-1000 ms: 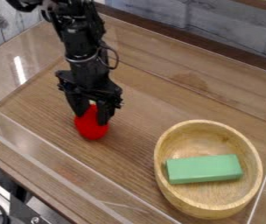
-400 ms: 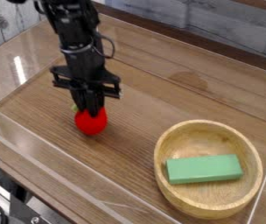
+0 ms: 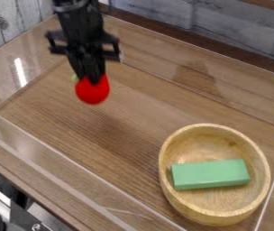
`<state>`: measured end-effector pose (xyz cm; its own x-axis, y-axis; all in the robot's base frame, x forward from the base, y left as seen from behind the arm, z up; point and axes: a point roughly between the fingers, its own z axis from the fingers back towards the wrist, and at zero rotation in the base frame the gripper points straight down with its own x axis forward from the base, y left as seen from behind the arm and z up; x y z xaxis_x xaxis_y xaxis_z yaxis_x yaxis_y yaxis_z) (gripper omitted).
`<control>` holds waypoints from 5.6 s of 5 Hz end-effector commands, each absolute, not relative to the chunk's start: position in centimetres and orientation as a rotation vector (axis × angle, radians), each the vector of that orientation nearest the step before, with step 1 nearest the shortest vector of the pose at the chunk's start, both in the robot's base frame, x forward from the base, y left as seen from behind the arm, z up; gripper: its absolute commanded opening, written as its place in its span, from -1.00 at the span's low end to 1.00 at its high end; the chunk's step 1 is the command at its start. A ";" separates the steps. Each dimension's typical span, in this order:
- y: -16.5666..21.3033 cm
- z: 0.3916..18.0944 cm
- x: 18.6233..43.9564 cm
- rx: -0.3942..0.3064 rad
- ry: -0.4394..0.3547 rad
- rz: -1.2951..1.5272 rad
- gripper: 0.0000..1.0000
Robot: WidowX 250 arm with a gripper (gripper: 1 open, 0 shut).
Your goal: Move the red fruit to the left
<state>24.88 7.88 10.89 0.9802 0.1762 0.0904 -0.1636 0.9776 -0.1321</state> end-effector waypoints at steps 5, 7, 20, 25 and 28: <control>18.7 11.9 33.8 -0.065 -0.174 0.195 -1.00; 19.7 8.6 34.7 -0.052 -0.158 0.238 -1.00; 15.7 6.3 35.1 -0.109 -0.062 0.241 1.00; 15.6 7.8 33.8 -0.135 -0.014 0.319 1.00; 15.2 9.0 32.7 -0.148 -0.005 0.471 1.00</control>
<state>31.87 14.49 5.65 0.8877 0.4407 -0.1332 -0.4573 0.8776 -0.1441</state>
